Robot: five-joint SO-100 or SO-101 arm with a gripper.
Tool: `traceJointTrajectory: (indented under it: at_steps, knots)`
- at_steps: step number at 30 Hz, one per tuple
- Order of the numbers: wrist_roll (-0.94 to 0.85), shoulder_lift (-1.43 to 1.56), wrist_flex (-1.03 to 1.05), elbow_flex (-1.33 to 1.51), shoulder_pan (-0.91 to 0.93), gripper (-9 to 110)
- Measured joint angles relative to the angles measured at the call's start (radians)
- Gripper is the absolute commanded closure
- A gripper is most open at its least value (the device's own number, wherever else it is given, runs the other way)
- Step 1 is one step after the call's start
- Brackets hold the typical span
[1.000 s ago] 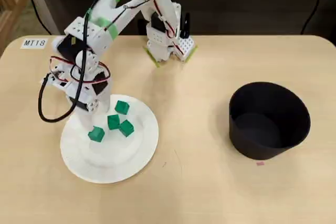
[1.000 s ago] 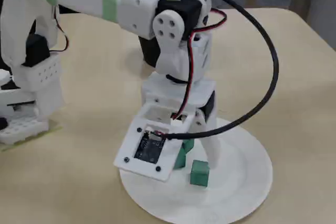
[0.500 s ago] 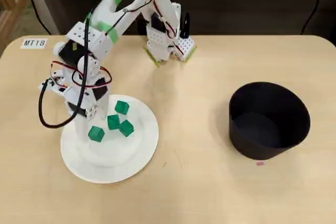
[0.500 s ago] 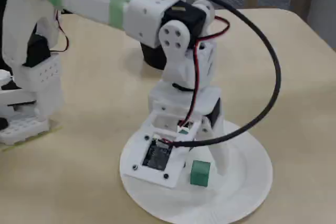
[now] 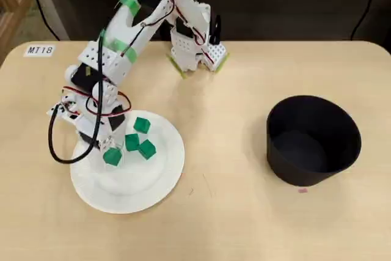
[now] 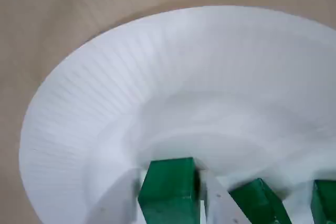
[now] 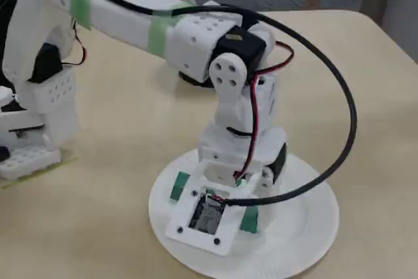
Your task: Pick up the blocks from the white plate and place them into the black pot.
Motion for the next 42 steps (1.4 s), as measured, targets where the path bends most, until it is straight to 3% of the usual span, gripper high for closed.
traceJointTrajectory:
  at_steps: [8,15,19,28,31,35,42]
  knots:
    - [-0.04,-0.069,0.135,-0.218,-0.032,104]
    - [0.037,0.155,0.236,-0.278,-0.1,104]
    - [0.106,0.296,0.319,-0.337,-0.261,104]
    - [0.222,0.449,0.36,-0.337,-0.819,104]
    - [0.241,0.508,0.299,-0.262,-0.985,104]
    - [0.256,0.635,0.046,0.046,-1.138,104]
    - [0.225,0.584,-0.155,0.293,-1.232,104]
